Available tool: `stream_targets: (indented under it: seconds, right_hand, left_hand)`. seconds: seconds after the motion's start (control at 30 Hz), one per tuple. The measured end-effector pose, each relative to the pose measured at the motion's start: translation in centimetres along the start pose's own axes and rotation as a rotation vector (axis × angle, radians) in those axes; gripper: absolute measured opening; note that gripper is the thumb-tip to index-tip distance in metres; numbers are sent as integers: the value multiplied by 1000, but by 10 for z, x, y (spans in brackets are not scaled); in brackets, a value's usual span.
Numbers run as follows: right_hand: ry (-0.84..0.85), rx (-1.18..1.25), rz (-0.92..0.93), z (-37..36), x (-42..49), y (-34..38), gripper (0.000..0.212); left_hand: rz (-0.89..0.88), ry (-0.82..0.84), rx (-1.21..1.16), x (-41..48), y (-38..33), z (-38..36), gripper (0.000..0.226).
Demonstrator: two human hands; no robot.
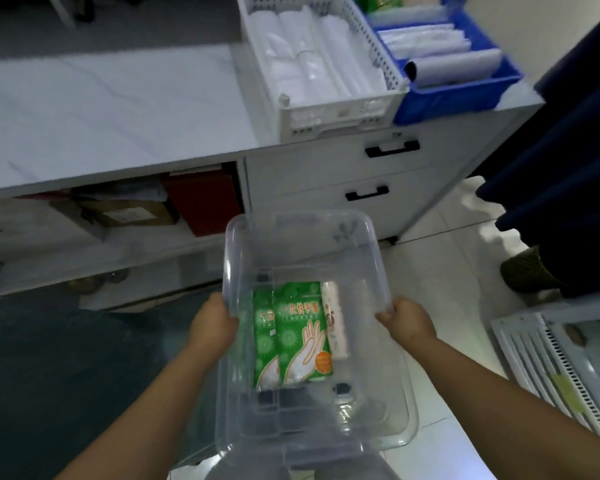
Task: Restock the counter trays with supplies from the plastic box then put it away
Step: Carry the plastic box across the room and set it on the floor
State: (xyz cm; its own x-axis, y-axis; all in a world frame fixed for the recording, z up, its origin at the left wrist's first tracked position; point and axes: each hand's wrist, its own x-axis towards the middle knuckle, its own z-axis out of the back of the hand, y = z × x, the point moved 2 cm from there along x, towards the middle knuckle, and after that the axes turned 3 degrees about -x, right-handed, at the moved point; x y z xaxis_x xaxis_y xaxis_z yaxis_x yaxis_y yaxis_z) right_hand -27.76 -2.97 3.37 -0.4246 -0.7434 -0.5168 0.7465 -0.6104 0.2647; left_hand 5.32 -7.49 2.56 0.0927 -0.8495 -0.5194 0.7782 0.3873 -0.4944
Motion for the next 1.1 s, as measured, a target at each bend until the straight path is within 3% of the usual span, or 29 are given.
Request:
stream_targets:
  seconds: [0.17, 0.57, 0.77, 0.97, 1.1]
  right_hand:
    - [-48, 85, -98, 58, -4, -98, 38]
    - [-259, 206, -242, 214, 5, -333, 27]
    - [-405, 249, -275, 278, 21, -392, 17]
    - [-518, 287, -301, 334, 68, -421, 40]
    - [-544, 310, -331, 372, 121, -426, 34]
  left_hand:
    - [-141, 45, 81, -15, -96, -53, 16]
    - [-442, 148, 141, -74, -354, -200, 29]
    - [-585, 162, 175, -88, -454, -230, 27]
    - [-609, 210, 122, -53, -541, -252, 18]
    - [-624, 226, 84, -12, -601, -263, 18]
